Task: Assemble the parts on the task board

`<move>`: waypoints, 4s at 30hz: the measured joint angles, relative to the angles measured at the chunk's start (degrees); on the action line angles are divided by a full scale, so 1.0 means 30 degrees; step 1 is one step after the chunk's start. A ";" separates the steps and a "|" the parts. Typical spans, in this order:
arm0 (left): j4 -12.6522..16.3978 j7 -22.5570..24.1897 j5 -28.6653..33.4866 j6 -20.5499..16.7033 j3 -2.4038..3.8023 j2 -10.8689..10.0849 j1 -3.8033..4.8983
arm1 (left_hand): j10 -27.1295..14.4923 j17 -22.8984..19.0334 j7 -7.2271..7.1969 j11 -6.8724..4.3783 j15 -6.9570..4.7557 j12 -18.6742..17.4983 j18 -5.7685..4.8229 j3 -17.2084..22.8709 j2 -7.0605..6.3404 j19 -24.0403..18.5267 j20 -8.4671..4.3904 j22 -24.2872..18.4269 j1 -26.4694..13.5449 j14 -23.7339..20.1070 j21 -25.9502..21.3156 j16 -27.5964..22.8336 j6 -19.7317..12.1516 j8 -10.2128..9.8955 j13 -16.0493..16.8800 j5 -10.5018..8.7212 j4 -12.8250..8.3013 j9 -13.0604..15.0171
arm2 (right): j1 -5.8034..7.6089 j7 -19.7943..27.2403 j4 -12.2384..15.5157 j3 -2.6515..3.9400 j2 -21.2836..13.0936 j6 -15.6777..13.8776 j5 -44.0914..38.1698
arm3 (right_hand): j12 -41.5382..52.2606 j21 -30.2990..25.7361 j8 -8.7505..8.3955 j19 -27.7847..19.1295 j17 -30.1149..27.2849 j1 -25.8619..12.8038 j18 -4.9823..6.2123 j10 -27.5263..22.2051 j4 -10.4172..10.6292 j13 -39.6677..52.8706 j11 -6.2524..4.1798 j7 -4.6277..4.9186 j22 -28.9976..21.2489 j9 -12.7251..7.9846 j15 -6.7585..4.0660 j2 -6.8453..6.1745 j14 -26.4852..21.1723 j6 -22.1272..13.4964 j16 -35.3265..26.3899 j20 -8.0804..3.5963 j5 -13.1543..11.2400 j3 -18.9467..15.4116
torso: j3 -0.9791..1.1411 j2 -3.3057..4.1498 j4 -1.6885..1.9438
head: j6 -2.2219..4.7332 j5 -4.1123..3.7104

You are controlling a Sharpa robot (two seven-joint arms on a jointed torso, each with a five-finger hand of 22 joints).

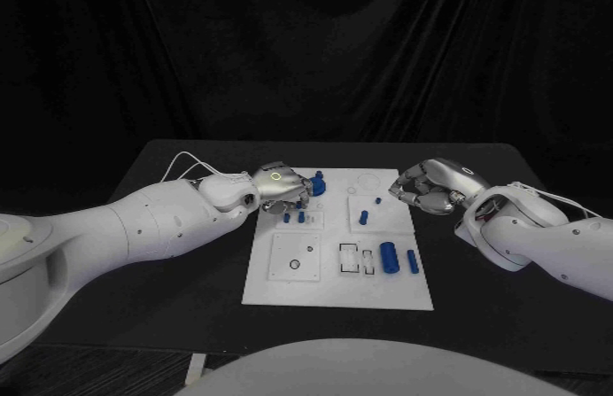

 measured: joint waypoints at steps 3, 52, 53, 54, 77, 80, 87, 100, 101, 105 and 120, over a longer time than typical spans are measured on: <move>0.0105 0.0087 0.0732 -0.0196 0.0002 -0.0088 0.0092 | 0.0106 -0.0021 0.0000 -0.0028 0.0068 -0.0014 -0.0002 0.0078 0.0000 0.0067 0.0068 0.0000 0.0000 0.0068 0.0068 0.0000 -0.0001 -0.0074 -0.0066 -0.0032 0.0078 -0.0006 | -0.0005 -0.0001 -0.0048 0.0000 0.0012 0.0006 0.0000 | 0.0000 0.0000 0.0000 0.0000 0.0000 0.0000 -0.0001 0.0000 0.0000 -0.0001 0.0000 0.0000 -0.0001 0.0000 0.0000 0.0000 0.0000 0.0000 0.0000 0.0000 0.0000 0.0000 | 0.0000 -0.0004 0.0009 | 0.0000 0.0002; -0.2065 0.1026 1.8830 0.6329 0.0003 0.0369 0.0167 | -0.2495 -0.1378 0.0798 0.1140 0.2003 0.0452 -0.0004 -0.1706 0.1102 -0.3132 0.0711 0.0010 0.0169 -0.3140 -0.3153 -0.0734 -0.1195 -0.1182 -0.0175 0.0474 0.0620 -0.0092 | -0.0033 -0.0072 -0.0212 0.0000 0.0123 0.0160 0.0001 | 0.0000 -0.0091 0.0001 0.0000 0.0000 0.0079 -0.0001 -0.0001 -0.0001 -0.0008 0.0000 0.0000 -0.0010 0.0000 0.0000 0.0078 0.0000 0.0000 -0.0076 0.0000 -0.0076 -0.0001 | 0.0002 0.0015 -0.0007 | 0.0000 0.0064; -0.2122 0.1024 1.8909 0.6419 0.0003 0.0419 0.0166 | -0.2648 -0.1512 0.0786 0.1111 0.2046 0.0588 -0.0005 -0.1780 0.1202 -0.3382 0.0702 0.0010 0.0199 -0.3369 -0.3236 -0.0829 -0.1206 -0.1182 -0.0122 0.0474 0.0665 -0.0100 | -0.0033 -0.0075 -0.0210 0.0000 0.0123 0.0161 0.0001 | 0.0000 -0.0091 0.0000 0.0000 0.0000 0.0078 0.0000 0.0000 -0.0001 -0.0008 0.0000 0.0000 -0.0009 0.0000 0.0000 0.0078 0.0000 0.0000 -0.0076 0.0000 -0.0076 -0.0001 | 0.0002 0.0018 -0.0007 | 0.0000 0.0064; -0.2176 0.1021 1.8978 0.6502 0.0003 0.0465 0.0166 | -0.2757 -0.1662 0.0786 0.1071 0.2076 0.0715 -0.0006 -0.1877 0.1251 -0.3607 0.0715 0.0010 0.0248 -0.3604 -0.3295 -0.0899 -0.1206 -0.1182 -0.0061 0.0473 0.0636 -0.0109 | -0.0033 -0.0077 -0.0208 0.0000 0.0124 0.0163 0.0001 | 0.0000 -0.0091 0.0000 0.0000 0.0001 0.0078 -0.0001 0.0000 -0.0001 -0.0008 0.0000 0.0001 -0.0010 0.0000 0.0000 0.0078 0.0000 -0.0001 -0.0076 0.0000 -0.0076 -0.0001 | 0.0002 0.0020 -0.0007 | 0.0000 0.0057; -0.2735 0.0697 1.9539 0.7927 0.0002 0.0849 0.0003 | -0.4835 -0.2020 0.0648 0.0903 0.2318 0.2622 -0.0006 -0.2880 0.1698 -0.6768 0.0885 0.0007 0.0295 -0.7103 -0.4484 -0.2145 -0.1474 -0.1183 0.0736 0.0471 0.0129 -0.0081 | -0.0037 -0.0135 -0.0189 0.0000 0.0170 0.0209 0.0002 | 0.0000 -0.0091 -0.0078 0.0000 0.0001 0.0077 0.0000 0.0000 -0.0053 -0.0009 0.0001 0.0000 -0.0012 -0.0001 0.0000 0.0077 0.0000 -0.0001 -0.0075 0.0000 -0.0150 0.0051 | -0.0002 0.0011 -0.0018 | 0.0000 0.0103; -0.2757 0.0673 1.9549 0.7977 0.0000 0.0859 -0.0011 | -0.4834 -0.1926 0.0648 0.0903 0.2319 0.2691 -0.0006 -0.2910 0.1698 -0.6768 0.0886 0.0006 0.0295 -0.7103 -0.4484 -0.2047 -0.1474 -0.1183 0.0769 0.0471 0.0100 -0.0081 | -0.0039 -0.0145 -0.0198 0.0000 0.0190 0.0224 0.0002 | 0.0000 -0.0091 -0.0078 0.0000 0.0000 0.0077 -0.0001 0.0000 -0.0053 -0.0009 0.0000 0.0000 -0.0012 0.0000 0.0000 0.0077 0.0000 0.0000 -0.0076 0.0000 -0.0150 0.0051 | -0.0002 0.0011 -0.0018 | 0.0000 0.0126; -0.2886 0.0619 1.9569 0.8013 0.0000 0.0916 -0.0030 | -0.4834 -0.1745 0.0647 0.0903 0.2317 0.2871 -0.0005 -0.2984 0.1765 -0.6938 0.0850 0.0004 0.0363 -0.7241 -0.4483 -0.1924 -0.1474 -0.1183 0.0844 0.0543 0.0026 -0.0055 | -0.0043 -0.0167 -0.0205 0.0000 0.0206 0.0258 0.0002 | 0.0000 -0.0091 -0.0078 0.0000 0.0000 0.0077 -0.0001 -0.0001 -0.0053 -0.0009 0.0000 0.0000 -0.0013 0.0000 0.0000 0.0076 0.0000 0.0000 -0.0075 0.0000 -0.0150 0.0051 | 0.0000 0.0013 -0.0013 | 0.0000 0.0128; -0.3190 0.0420 1.9588 0.8007 0.0000 0.1037 -0.0085 | -0.4902 -0.1618 0.0647 0.0970 0.2318 0.3042 -0.0003 -0.3090 0.1765 -0.7071 0.0850 0.0003 0.0363 -0.7377 -0.4483 -0.1848 -0.1474 -0.1183 0.0911 0.0693 -0.0080 -0.0055 | -0.0048 -0.0186 -0.0206 0.0000 0.0205 0.0312 0.0002 | 0.0000 -0.0091 -0.0078 0.0000 0.0000 0.0077 -0.0001 0.0000 -0.0053 0.0005 0.0000 0.0000 0.0002 0.0000 0.0000 0.0076 0.0000 -0.0001 -0.0075 0.0000 -0.0149 0.0051 | 0.0000 0.0011 -0.0011 | 0.0000 0.0095; -0.3207 0.0406 1.9589 0.8008 0.0000 0.1047 -0.0087 | -0.4902 -0.1618 0.0647 0.0970 0.2318 0.3042 -0.0003 -0.3090 0.1764 -0.7071 0.0850 0.0004 0.0363 -0.7376 -0.4483 -0.1848 -0.1474 -0.1183 0.0911 0.0693 -0.0080 -0.0056 | -0.0048 -0.0187 -0.0206 0.0000 0.0204 0.0317 0.0002 | 0.0000 -0.0091 -0.0078 0.0000 0.0000 0.0076 -0.0001 0.0000 -0.0053 0.0005 0.0000 0.0000 0.0002 0.0000 0.0000 0.0077 0.0000 0.0000 -0.0075 0.0000 -0.0150 0.0051 | 0.0000 0.0009 -0.0011 | 0.0000 0.0097; -0.3248 0.0326 1.9592 0.8026 0.0000 0.1089 -0.0099 | -0.4902 -0.1604 0.0648 0.0970 0.2318 0.3042 -0.0002 -0.3090 0.1764 -0.7071 0.0850 0.0003 0.0363 -0.7376 -0.4483 -0.1849 -0.1474 -0.1183 0.0910 0.0693 -0.0081 -0.0056 | -0.0049 -0.0192 -0.0206 0.0000 0.0199 0.0335 0.0002 | 0.0000 -0.0091 -0.0078 0.0000 0.0000 0.0076 -0.0001 -0.0001 -0.0053 0.0004 0.0000 0.0000 0.0002 0.0000 0.0000 0.0076 0.0000 0.0000 -0.0075 0.0000 -0.0150 0.0051 | -0.0002 0.0009 -0.0013 | 0.0000 0.0106; -0.3531 0.0010 1.9601 0.8305 0.0000 0.1307 -0.0196 | -0.4944 -0.1549 0.0648 0.1012 0.2288 0.3099 -0.0004 -0.3142 0.1759 -0.7107 0.0814 0.0002 0.0358 -0.7482 -0.4482 -0.1849 -0.1474 -0.1183 0.0924 0.0692 -0.0133 -0.0063 | -0.0051 -0.0221 -0.0181 0.0000 0.0178 0.0406 0.0002 | 0.0000 -0.0091 -0.0078 0.0000 0.0000 0.0076 -0.0001 -0.0001 -0.0053 0.0001 0.0000 0.0000 -0.0002 0.0000 0.0000 0.0075 0.0000 0.0000 -0.0075 0.0000 -0.0149 0.0051 | 0.0000 0.0011 -0.0013 | 0.0000 0.0077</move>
